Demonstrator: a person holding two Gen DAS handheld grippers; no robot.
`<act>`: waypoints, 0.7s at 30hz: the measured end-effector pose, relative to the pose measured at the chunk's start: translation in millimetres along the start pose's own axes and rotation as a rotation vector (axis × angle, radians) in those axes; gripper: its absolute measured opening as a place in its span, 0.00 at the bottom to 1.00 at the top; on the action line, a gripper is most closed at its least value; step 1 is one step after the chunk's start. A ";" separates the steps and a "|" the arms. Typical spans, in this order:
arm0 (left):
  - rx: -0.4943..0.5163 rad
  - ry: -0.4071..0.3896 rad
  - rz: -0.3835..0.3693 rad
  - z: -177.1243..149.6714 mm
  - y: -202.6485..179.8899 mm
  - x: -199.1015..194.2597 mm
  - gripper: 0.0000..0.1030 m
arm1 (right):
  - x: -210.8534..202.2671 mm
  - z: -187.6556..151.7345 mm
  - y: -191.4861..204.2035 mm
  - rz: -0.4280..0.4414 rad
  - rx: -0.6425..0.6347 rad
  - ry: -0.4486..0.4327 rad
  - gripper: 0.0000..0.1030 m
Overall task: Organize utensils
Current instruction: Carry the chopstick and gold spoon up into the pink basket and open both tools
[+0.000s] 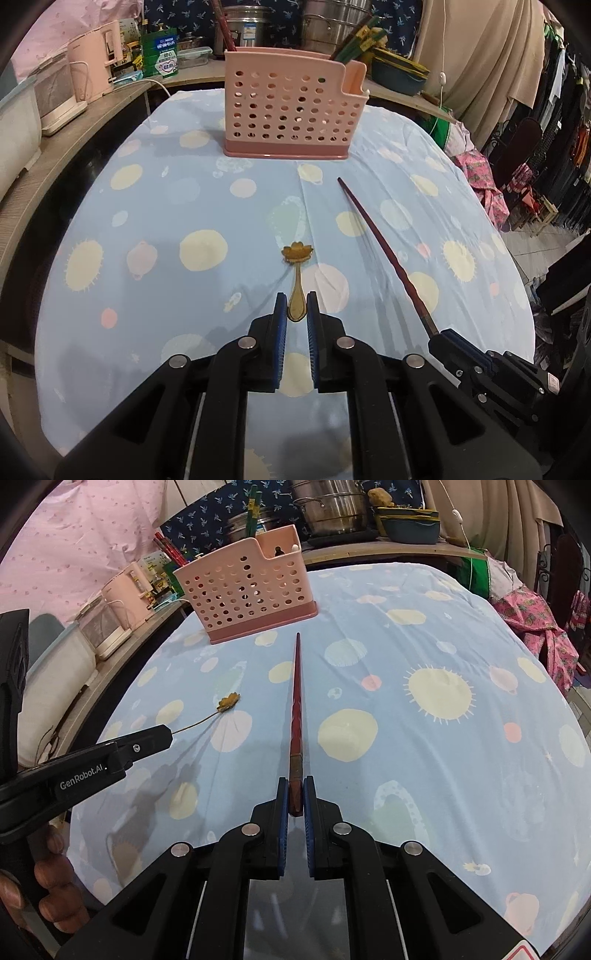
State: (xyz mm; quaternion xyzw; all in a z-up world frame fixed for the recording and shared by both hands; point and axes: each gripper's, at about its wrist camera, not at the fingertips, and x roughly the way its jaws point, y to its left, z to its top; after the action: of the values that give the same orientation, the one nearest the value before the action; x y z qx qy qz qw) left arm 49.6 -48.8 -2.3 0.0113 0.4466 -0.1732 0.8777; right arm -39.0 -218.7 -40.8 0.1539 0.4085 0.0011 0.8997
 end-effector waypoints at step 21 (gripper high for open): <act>-0.044 -0.095 0.014 37.2 19.4 -27.9 0.01 | -64.7 79.5 11.8 0.112 0.036 -0.215 0.08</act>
State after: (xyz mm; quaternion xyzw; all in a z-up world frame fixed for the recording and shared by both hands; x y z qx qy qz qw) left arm 69.6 -28.9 39.4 -0.0133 0.4078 -0.1575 0.8993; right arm -22.2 -237.6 59.2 0.1920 0.3002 0.0275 0.9340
